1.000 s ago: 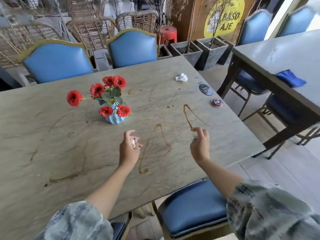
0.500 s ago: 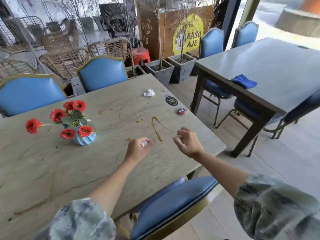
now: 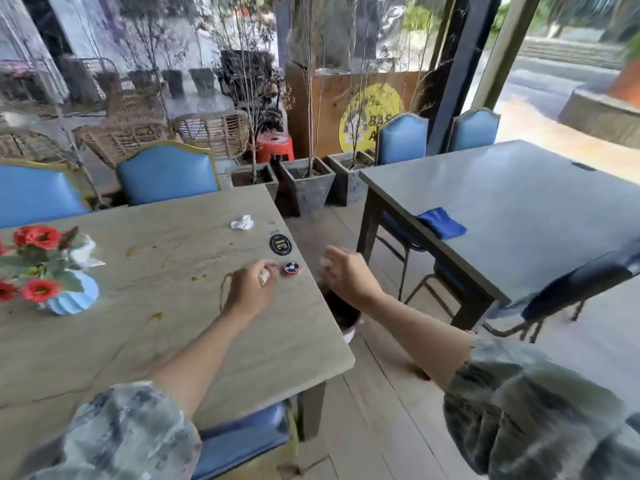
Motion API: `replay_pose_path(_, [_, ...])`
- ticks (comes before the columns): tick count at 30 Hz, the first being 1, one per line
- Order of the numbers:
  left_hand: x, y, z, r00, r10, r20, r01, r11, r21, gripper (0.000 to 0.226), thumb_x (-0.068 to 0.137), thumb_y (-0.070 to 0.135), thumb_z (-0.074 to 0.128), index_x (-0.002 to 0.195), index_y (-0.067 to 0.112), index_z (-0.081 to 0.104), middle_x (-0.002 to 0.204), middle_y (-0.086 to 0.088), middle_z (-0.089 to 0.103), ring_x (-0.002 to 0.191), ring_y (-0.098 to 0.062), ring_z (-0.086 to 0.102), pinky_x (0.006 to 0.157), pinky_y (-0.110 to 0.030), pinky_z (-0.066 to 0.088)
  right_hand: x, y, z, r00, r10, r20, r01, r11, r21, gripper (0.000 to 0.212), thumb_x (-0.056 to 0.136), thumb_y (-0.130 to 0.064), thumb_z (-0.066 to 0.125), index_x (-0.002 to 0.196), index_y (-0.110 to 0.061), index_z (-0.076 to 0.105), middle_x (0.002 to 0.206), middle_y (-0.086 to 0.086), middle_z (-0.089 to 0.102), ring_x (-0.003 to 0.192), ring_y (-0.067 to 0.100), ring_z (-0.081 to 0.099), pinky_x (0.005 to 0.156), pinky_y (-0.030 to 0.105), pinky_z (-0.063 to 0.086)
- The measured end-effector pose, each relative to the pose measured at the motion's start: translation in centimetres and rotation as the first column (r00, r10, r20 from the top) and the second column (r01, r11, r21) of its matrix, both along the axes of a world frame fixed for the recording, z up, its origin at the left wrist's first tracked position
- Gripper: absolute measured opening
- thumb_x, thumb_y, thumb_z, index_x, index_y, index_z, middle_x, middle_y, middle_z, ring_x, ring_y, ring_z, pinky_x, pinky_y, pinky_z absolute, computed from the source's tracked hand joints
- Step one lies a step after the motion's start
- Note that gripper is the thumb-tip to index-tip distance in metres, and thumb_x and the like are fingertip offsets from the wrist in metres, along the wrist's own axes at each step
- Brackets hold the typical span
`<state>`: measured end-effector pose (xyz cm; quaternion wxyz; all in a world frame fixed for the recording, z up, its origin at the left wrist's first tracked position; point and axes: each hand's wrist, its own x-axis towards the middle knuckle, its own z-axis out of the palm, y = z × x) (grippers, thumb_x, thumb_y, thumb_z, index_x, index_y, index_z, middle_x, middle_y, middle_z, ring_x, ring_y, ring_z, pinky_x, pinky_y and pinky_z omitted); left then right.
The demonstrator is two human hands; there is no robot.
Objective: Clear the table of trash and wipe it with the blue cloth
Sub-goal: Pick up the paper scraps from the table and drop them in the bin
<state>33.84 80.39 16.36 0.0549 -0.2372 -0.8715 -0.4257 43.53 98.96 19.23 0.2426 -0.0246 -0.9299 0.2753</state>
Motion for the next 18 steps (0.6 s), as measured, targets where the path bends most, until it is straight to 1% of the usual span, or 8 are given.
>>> replay_pose_path(1, [-0.4,0.5,0.2,1.0,0.02,0.004,-0.02,1.0,0.008,0.012,0.088,0.019,0.062,0.096,0.016,0.07,0.063,-0.013,0.065,0.051,-0.02,0.06,0.054,-0.022,0.045,-0.7,0.7,0.3,1.0,0.017,-0.001,-0.017,1.0,0.0,0.019,0.082,-0.013,0.067,0.079,-0.003,0.051,0.074,0.01,0.058,0.066,0.029,0.05,0.06,0.038,0.04])
replay_pose_path(3, [-1.5,1.3,0.3,0.996,0.032,0.085,-0.037,0.998,0.057,0.014,0.089,0.018,0.061,0.101,0.017,0.066,0.069,-0.002,0.067,0.043,-0.011,0.06,0.047,-0.029,0.053,-2.5,2.0,0.6,0.998,0.062,-0.015,-0.062,0.998,0.011,0.019,0.084,-0.017,0.067,0.091,-0.003,0.056,0.084,0.014,0.066,0.075,0.033,0.058,0.063,0.038,0.044])
replay_pose_path(5, [-2.8,2.0,0.5,0.99,0.073,0.118,-0.085,0.992,0.095,0.014,0.089,0.012,0.061,0.102,0.011,0.066,0.078,-0.001,0.067,0.04,-0.004,0.058,0.043,-0.025,0.051,-4.5,2.9,0.7,0.996,0.09,-0.031,-0.09,0.996,-0.005,0.018,0.086,-0.019,0.067,0.096,-0.007,0.059,0.087,0.013,0.069,0.078,0.034,0.061,0.063,0.035,0.044])
replay_pose_path(8, [-5.6,2.7,0.7,0.974,0.214,0.071,-0.221,0.971,0.096,0.011,0.087,0.024,0.065,0.084,0.014,0.07,0.067,-0.008,0.069,0.049,-0.016,0.063,0.055,-0.03,0.055,-8.1,4.0,0.6,0.993,0.109,-0.044,-0.109,0.994,-0.001,0.015,0.088,-0.025,0.063,0.097,-0.013,0.059,0.083,0.013,0.07,0.076,0.039,0.062,0.059,0.038,0.047])
replay_pose_path(10, [-7.7,2.9,0.7,0.94,0.342,0.01,-0.342,0.939,0.042,0.03,0.084,0.04,0.065,0.075,0.011,0.07,0.059,-0.009,0.065,0.057,-0.026,0.062,0.06,-0.034,0.051,-10.9,4.6,0.6,0.99,0.137,-0.015,-0.137,0.99,0.033,0.018,0.09,-0.032,0.06,0.097,-0.016,0.06,0.08,0.013,0.07,0.075,0.041,0.061,0.058,0.038,0.047])
replay_pose_path(14, [-12.2,3.8,0.3,0.873,0.487,-0.037,-0.486,0.873,0.027,0.062,0.078,0.06,0.047,0.059,0.002,0.054,0.046,-0.008,0.044,0.055,-0.035,0.047,0.053,-0.035,0.037,-17.1,5.9,0.8,0.979,0.197,0.057,-0.199,0.98,0.017,0.034,0.087,-0.051,0.057,0.085,-0.017,0.06,0.074,0.008,0.069,0.073,0.037,0.061,0.06,0.038,0.05])
replay_pose_path(16, [-14.2,4.4,0.4,0.844,0.536,-0.032,-0.534,0.844,0.044,0.063,0.08,0.059,0.044,0.055,0.001,0.049,0.046,-0.009,0.043,0.053,-0.033,0.044,0.051,-0.034,0.031,-19.9,6.5,1.2,0.974,0.199,0.104,-0.201,0.98,0.006,0.046,0.083,-0.062,0.054,0.083,-0.017,0.061,0.072,0.006,0.068,0.071,0.033,0.061,0.061,0.037,0.051])
replay_pose_path(18, [-15.7,5.2,0.8,0.829,0.56,0.001,-0.559,0.827,0.056,0.053,0.086,0.045,0.053,0.051,0.006,0.045,0.048,-0.012,0.051,0.049,-0.026,0.042,0.051,-0.031,0.026,-22.5,7.2,1.4,0.964,0.238,0.117,-0.241,0.971,0.012,0.06,0.083,-0.071,0.042,0.074,-0.014,0.058,0.061,0.004,0.061,0.062,0.03,0.056,0.06,0.039,0.051])
